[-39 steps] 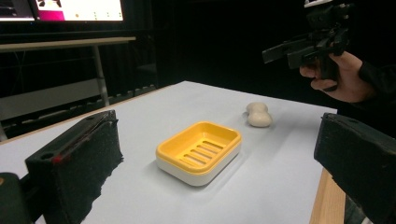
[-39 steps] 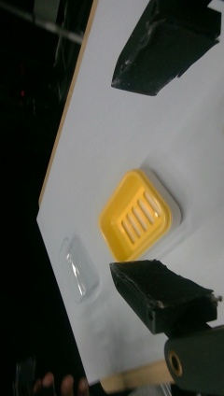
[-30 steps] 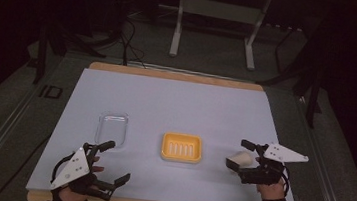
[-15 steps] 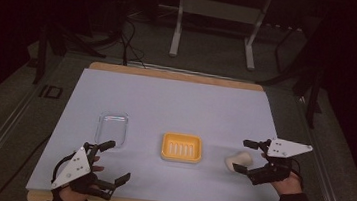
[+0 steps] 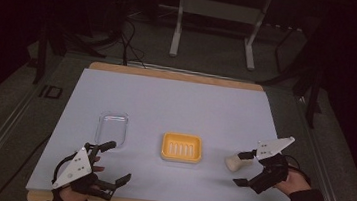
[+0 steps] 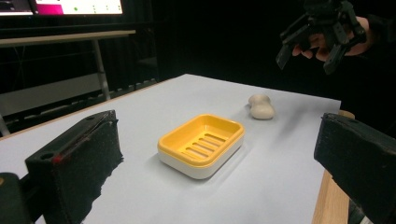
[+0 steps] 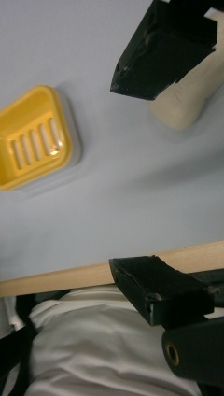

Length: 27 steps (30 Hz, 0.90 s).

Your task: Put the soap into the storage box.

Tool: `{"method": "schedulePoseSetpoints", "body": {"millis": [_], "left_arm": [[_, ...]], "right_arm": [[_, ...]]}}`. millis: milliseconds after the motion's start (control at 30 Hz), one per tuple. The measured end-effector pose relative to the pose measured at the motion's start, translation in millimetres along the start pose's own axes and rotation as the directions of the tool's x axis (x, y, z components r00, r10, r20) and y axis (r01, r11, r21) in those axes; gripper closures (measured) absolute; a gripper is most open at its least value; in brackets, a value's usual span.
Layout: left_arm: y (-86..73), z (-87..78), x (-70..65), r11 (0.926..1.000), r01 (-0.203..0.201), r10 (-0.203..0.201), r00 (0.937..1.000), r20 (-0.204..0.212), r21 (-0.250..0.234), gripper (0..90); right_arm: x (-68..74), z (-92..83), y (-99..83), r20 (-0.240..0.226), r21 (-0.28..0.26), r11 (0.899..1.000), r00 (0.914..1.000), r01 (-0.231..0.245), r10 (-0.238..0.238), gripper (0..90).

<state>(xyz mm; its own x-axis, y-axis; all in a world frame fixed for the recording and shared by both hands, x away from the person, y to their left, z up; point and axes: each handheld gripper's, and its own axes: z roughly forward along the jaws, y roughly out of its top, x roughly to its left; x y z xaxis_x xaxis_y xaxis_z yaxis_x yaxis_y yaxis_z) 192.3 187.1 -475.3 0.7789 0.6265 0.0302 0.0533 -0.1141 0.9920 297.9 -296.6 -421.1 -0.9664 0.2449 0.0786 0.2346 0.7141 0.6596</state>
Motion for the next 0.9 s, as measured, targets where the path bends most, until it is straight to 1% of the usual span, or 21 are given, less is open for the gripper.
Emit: {"method": "schedulePoseSetpoints", "body": {"millis": [33, 67, 100, 133, 200, 233, 267, 300, 367, 400, 467, 500, 567, 667, 700, 767, 800, 833, 867, 900], "left_arm": [[0.0, 0.0, 0.0, 1.0000, 0.000, 0.000, 1.0000, 0.000, 0.000, 0.7], [0.0, 0.1, -0.1, 1.0000, 0.001, -0.001, 1.0000, 0.002, 0.000, 0.7], [-0.1, 0.1, -0.3, 1.0000, 0.001, -0.001, 1.0000, 0.003, 0.001, 0.7], [-0.1, 0.0, -0.4, 1.0000, 0.000, 0.000, 1.0000, 0.004, 0.003, 0.8], [-0.2, 0.1, -0.6, 1.0000, -0.001, 0.001, 1.0000, 0.006, 0.004, 0.7], [-0.2, 0.1, -0.7, 1.0000, -0.001, 0.001, 1.0000, 0.007, 0.004, 0.8], [-0.2, 0.1, -0.7, 1.0000, -0.001, 0.001, 1.0000, 0.007, 0.004, 0.7], [-0.2, 0.2, -0.7, 1.0000, -0.001, 0.001, 1.0000, 0.007, 0.004, 0.8], [-0.2, 0.4, -0.7, 1.0000, 0.000, 0.000, 1.0000, 0.007, 0.004, 0.8], [-0.2, 0.4, -0.7, 1.0000, 0.000, 0.000, 1.0000, 0.008, 0.004, 0.7], [-0.2, 0.5, -0.8, 1.0000, -0.002, 0.002, 1.0000, 0.008, 0.006, 0.8], [-0.3, 0.5, -0.8, 1.0000, -0.001, 0.001, 1.0000, 0.009, 0.005, 0.8], [-0.3, 0.6, -0.7, 1.0000, -0.002, 0.002, 1.0000, 0.009, 0.006, 0.8], [-0.6, 0.9, -0.6, 1.0000, 0.000, 0.000, 0.9999, 0.012, 0.008, 0.8], [-0.6, 1.0, -0.6, 1.0000, -0.001, 0.000, 0.9999, 0.012, 0.009, 0.7], [-0.6, 1.2, -0.7, 1.0000, 0.000, 0.000, 0.9999, 0.014, 0.009, 0.8], [-0.6, 1.2, -0.7, 1.0000, 0.000, 0.000, 0.9999, 0.014, 0.009, 0.7], [-0.7, 1.3, -0.7, 1.0000, 0.000, 0.000, 0.9999, 0.014, 0.009, 0.7], [-0.7, 1.3, -0.8, 1.0000, 0.000, 0.000, 0.9999, 0.014, 0.008, 0.7], [-0.7, 1.3, -0.7, 1.0000, 0.000, 0.000, 0.9999, 0.014, 0.008, 0.7]], "right_arm": [[0.0, 0.0, 0.0, 0.000, 0.000, 1.000, 1.0000, 0.000, 0.000, 13.3], [-0.6, 1.7, 1.1, -0.002, 0.018, 1.000, 1.0000, -0.008, 0.008, 12.8], [-2.4, 3.8, 4.2, 0.003, 0.050, 0.999, 0.9999, -0.015, 0.015, 12.3], [-3.3, 4.3, 5.7, 0.001, 0.063, 0.998, 0.9998, -0.020, 0.020, 11.7], [-4.1, 5.0, 8.3, 0.018, 0.096, 0.995, 0.9998, -0.014, 0.012, 11.2], [-3.8, 5.6, 9.6, 0.020, 0.122, 0.993, 0.9998, -0.004, 0.002, 11.2], [-4.0, 6.6, 10.7, 0.010, 0.149, 0.989, 0.9999, -0.006, 0.004, 11.3], [-4.4, 7.9, 11.6, -0.010, 0.179, 0.984, 0.9999, -0.010, 0.012, 11.2], [-3.8, 10.9, 12.7, -0.023, 0.228, 0.974, 0.9997, 0.004, 0.002, 11.3], [-4.4, 12.5, 13.1, -0.031, 0.255, 0.967, 0.9995, 0.008, 0.000, 11.2], [-4.8, 14.3, 13.4, -0.024, 0.282, 0.959, 0.9997, 0.009, -0.003, 11.4], [-5.5, 14.9, 13.7, -0.033, 0.294, 0.956, 0.9994, 0.004, 0.006, 11.6], [-7.1, 15.7, 13.9, -0.036, 0.307, 0.952, 0.9994, 0.007, 0.005, 11.6], [-8.7, 17.1, 14.4, -0.048, 0.346, 0.938, 0.9989, 0.014, 0.003, 11.6], [-8.7, 18.3, 14.4, -0.055, 0.355, 0.934, 0.9985, 0.027, -0.007, 11.6], [-8.6, 20.8, 14.5, -0.072, 0.396, 0.918, 0.9974, 0.032, -0.003, 11.6], [-8.6, 20.8, 14.5, -0.072, 0.396, 0.918, 0.9974, 0.032, -0.003, 11.6], [-8.5, 22.9, 14.2, -0.082, 0.425, 0.904, 0.9966, 0.038, -0.004, 11.6], [-8.4, 26.5, 13.8, -0.089, 0.472, 0.880, 0.9960, 0.040, 0.003, 11.6], [-9.2, 28.9, 13.2, -0.095, 0.496, 0.867, 0.9955, 0.042, 0.006, 11.2]]}}
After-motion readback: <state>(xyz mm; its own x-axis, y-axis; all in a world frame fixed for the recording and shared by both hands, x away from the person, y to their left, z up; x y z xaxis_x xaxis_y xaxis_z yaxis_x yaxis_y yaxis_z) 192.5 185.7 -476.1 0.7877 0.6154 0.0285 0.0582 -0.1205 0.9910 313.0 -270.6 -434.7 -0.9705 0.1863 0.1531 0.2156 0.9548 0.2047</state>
